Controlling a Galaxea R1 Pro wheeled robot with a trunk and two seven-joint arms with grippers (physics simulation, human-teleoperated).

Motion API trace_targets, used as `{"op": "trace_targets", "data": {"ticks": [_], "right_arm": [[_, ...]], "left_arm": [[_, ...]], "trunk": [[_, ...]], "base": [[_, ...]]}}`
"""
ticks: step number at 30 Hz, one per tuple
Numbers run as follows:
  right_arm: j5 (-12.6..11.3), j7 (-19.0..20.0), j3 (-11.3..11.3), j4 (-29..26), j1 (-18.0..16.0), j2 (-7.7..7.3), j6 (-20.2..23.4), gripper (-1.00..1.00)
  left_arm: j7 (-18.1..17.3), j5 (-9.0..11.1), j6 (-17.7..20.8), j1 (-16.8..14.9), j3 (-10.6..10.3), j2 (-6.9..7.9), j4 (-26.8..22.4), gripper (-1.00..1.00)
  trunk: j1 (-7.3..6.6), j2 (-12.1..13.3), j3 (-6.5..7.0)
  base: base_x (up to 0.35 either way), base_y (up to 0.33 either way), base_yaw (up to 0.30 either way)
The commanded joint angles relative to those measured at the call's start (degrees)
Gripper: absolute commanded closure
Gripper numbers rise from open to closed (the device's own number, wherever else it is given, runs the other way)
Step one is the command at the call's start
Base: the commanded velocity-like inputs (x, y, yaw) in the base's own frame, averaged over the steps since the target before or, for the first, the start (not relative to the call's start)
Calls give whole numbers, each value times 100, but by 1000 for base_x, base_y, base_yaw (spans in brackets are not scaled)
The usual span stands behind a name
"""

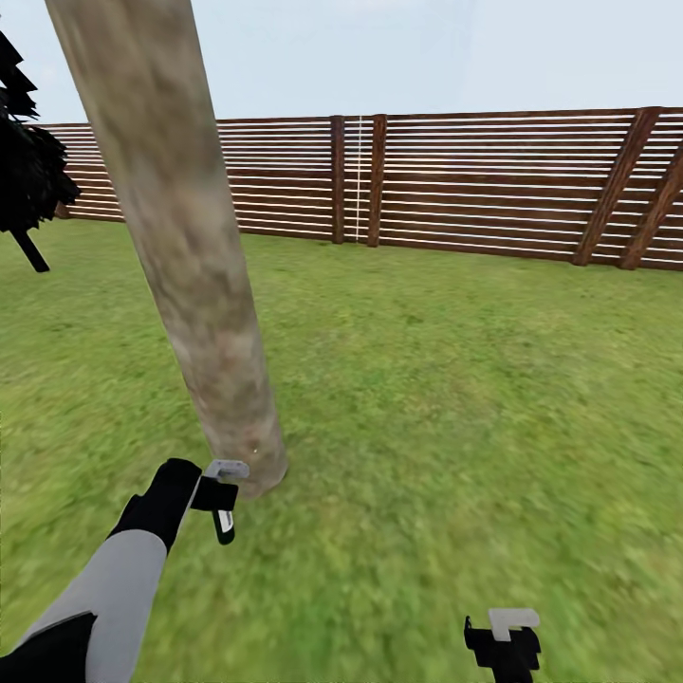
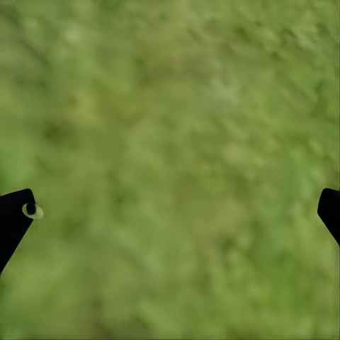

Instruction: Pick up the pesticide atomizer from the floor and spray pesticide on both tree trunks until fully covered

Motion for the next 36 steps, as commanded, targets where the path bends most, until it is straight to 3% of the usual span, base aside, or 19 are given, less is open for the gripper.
{"op": "trace_targets", "data": {"ticks": [1,4,6,9,10,12,13,15,17,20,21,24,26,27,29,30,32,35,36], "right_arm": [[62,-23,-40,1,-4,3,-13,-100],[61,-24,-40,1,-3,3,-13,-100],[66,-25,-40,1,-3,3,-13,-100],[69,-24,-40,1,-3,3,-13,-100],[69,-23,-40,1,-3,3,-13,-100],[69,-23,-40,1,0,3,-13,-100],[69,-23,-40,2,1,3,-13,-100],[69,-23,-40,1,-1,3,-13,-100],[69,-23,-40,1,0,3,-13,-100],[69,-23,-40,1,-2,3,-13,-100],[69,-23,-40,1,-1,3,-13,-100],[69,-21,-40,1,1,3,-13,-100],[69,-15,-40,4,0,3,-13,-100],[69,-14,-40,7,0,3,-13,-100],[69,-16,-38,9,-1,9,-13,-100],[69,-19,-39,6,0,10,-13,-100],[69,-21,-39,6,0,11,-13,-100],[69,-22,-40,6,1,11,-13,-100],[69,-22,-40,7,2,12,-13,-100]], "left_arm": [[-60,-59,3,-15,23,-3,-12,100],[-66,-58,-2,-25,29,3,-200,100],[-76,-58,3,18,28,30,-599,100],[-77,-53,4,23,-3,-5,-640,100],[-78,-51,5,-3,-17,-101,-638,100],[-52,-57,13,-66,-34,-482,-653,100],[-43,-57,24,-115,-37,-597,-662,100],[-55,-58,40,-216,-15,-635,-641,100],[-66,-73,50,-253,0,-504,-635,100],[-76,-56,73,-264,10,8,-635,100],[-77,-53,92,-266,10,107,-636,100],[-78,-49,241,-276,8,91,-637,100],[-69,-55,374,-342,-24,-246,-639,100],[-67,-57,399,-386,-32,-342,-647,100],[-68,-61,449,-469,-19,-385,-669,100],[-72,-67,511,-486,-9,-362,-687,100],[-76,-71,586,-493,5,-180,-701,100],[-110,-12,627,-482,9,209,-700,100],[-117,23,633,-484,6,208,-701,100]], "trunk": [[-1,-2,-5],[-1,-2,-5],[-1,-2,-5],[-1,-2,-5],[-1,-2,-5],[-1,-2,-5],[-1,-2,-5],[-1,-2,-5],[-1,-2,-5],[-1,-2,-5],[-1,-2,-5],[-1,-2,-5],[-1,-2,-5],[-1,-2,-5],[-1,-2,-4],[-1,-2,-2],[-1,-2,3],[-1,-2,11],[-1,-2,13]], "base": [[-106,6,0],[-245,46,0],[-160,31,0],[-39,8,0],[-10,2,0],[-4,1,0],[-1,0,0],[0,0,0],[0,0,0],[0,0,0],[0,0,0],[0,0,0],[0,0,0],[0,0,0],[0,0,63],[0,0,188],[0,0,233],[0,0,256],[0,0,241]]}}
